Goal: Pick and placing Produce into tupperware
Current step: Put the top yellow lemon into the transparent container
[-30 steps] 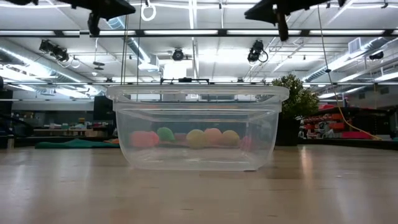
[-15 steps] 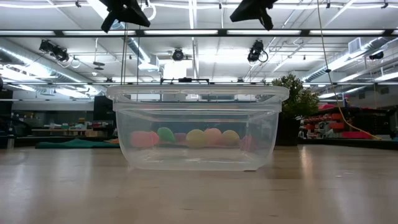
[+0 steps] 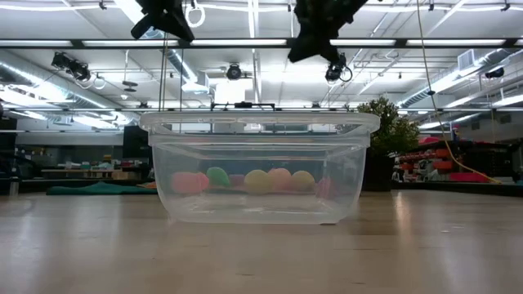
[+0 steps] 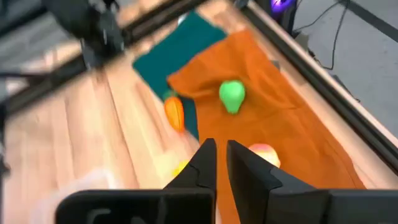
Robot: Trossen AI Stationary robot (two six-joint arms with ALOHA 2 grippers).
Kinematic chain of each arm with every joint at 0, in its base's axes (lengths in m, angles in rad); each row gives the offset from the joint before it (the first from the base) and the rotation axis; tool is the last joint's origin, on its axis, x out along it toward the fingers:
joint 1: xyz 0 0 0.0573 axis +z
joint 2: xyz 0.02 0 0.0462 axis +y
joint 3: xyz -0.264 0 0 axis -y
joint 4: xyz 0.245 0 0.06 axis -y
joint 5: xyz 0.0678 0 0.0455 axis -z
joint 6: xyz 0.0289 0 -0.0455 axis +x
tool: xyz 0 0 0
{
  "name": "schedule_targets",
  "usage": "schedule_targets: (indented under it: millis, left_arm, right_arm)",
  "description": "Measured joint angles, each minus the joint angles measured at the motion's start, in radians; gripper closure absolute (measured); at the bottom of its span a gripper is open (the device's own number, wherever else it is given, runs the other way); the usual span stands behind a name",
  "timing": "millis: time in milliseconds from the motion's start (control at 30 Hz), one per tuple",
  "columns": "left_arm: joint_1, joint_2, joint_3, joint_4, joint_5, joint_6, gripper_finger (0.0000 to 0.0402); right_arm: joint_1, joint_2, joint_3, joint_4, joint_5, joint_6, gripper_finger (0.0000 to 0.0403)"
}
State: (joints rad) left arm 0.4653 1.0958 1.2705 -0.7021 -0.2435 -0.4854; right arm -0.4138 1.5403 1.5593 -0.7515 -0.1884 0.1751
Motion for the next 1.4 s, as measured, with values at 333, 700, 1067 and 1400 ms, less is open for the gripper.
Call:
schedule_targets:
  millis: [333,700,1067,1400]
  left_arm:
    - [0.010,0.011,0.000,-0.105,0.005,0.026,0.0385]
    - [0.009,0.035,0.000,-0.160,0.006,0.027,0.0370]
    - [0.009,0.037,0.000,-0.177,0.006,0.067,0.0383]
    - [0.009,0.037,0.000,-0.235,0.005,0.073,0.0371]
  right_arm:
    - [0.033,0.146,0.000,-0.015,0.049,-0.049,0.0296]
    - [0.080,0.282,-0.001,-0.130,0.123,-0.090,0.0192]
    - [0.086,0.349,-0.002,-0.133,0.196,-0.076,0.0099]
    - [0.064,0.434,-0.003,-0.150,0.208,0.007,0.0094]
